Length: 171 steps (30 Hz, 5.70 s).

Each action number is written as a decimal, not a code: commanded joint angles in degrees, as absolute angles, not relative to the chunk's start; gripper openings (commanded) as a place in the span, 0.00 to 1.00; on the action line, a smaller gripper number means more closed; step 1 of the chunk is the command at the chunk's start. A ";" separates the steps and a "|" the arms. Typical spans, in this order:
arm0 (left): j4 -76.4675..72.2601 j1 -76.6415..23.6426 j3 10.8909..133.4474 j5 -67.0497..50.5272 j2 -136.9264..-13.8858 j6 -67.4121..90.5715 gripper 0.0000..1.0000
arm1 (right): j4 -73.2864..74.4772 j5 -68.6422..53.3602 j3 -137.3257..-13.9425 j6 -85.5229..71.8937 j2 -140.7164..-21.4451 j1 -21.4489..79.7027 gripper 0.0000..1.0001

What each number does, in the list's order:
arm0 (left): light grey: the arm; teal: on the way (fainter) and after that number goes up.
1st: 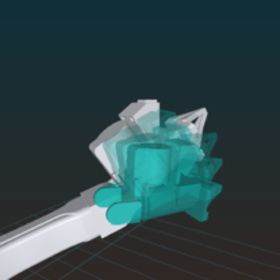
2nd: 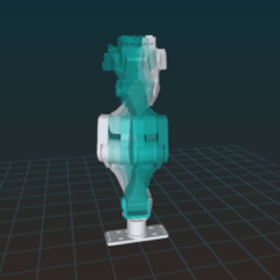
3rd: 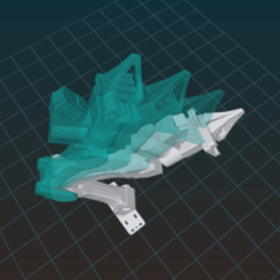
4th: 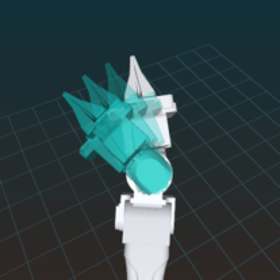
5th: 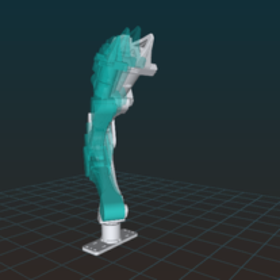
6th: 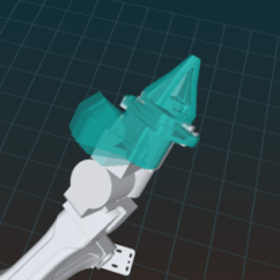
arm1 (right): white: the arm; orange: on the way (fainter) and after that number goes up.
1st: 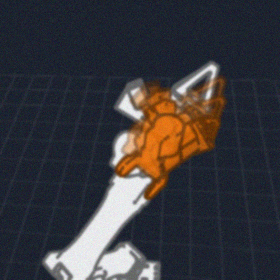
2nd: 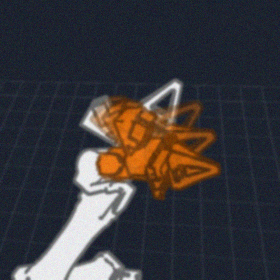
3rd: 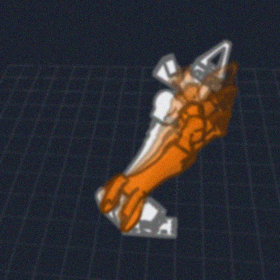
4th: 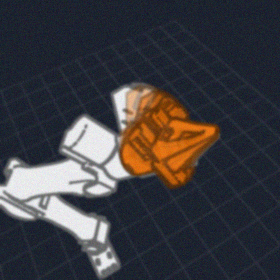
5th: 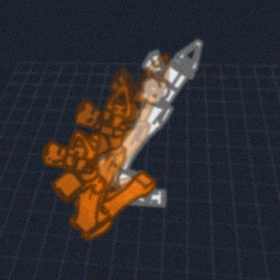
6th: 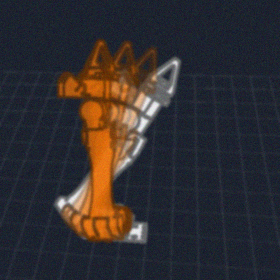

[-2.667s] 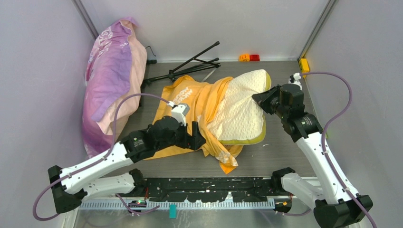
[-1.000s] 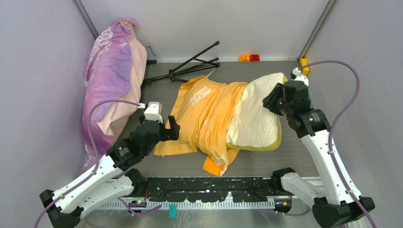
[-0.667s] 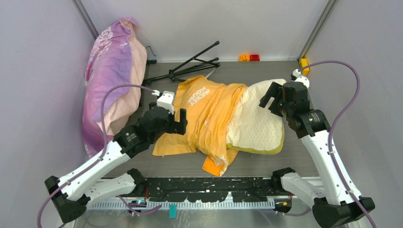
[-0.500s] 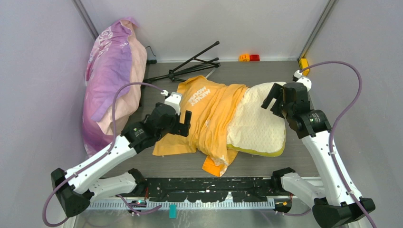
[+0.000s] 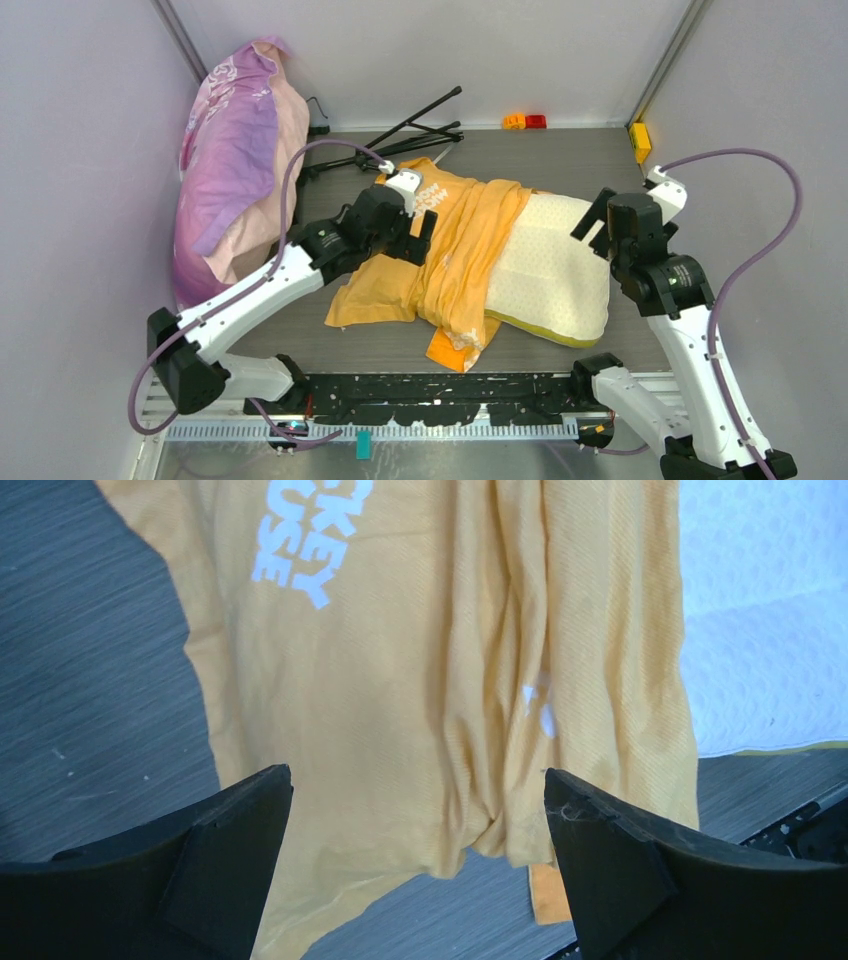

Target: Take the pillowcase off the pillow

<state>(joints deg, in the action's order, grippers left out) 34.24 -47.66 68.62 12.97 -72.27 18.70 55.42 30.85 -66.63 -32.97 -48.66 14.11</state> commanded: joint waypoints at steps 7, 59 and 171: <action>33.91 -47.55 77.13 7.97 -79.55 16.52 1.00 | 46.35 13.25 -48.21 -42.34 -51.14 14.16 0.90; 41.95 -45.71 99.16 -2.38 -106.73 13.80 1.00 | 30.62 7.61 -39.64 -36.41 -65.51 16.43 0.84; 16.03 -13.60 56.73 13.00 -70.98 42.03 0.00 | 40.62 48.87 -39.39 -48.29 -28.44 17.40 0.00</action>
<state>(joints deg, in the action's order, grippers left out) 18.85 -18.90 58.11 0.27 -75.77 39.18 38.22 33.17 -36.38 -45.41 -28.53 18.48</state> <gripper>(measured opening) 0.012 0.050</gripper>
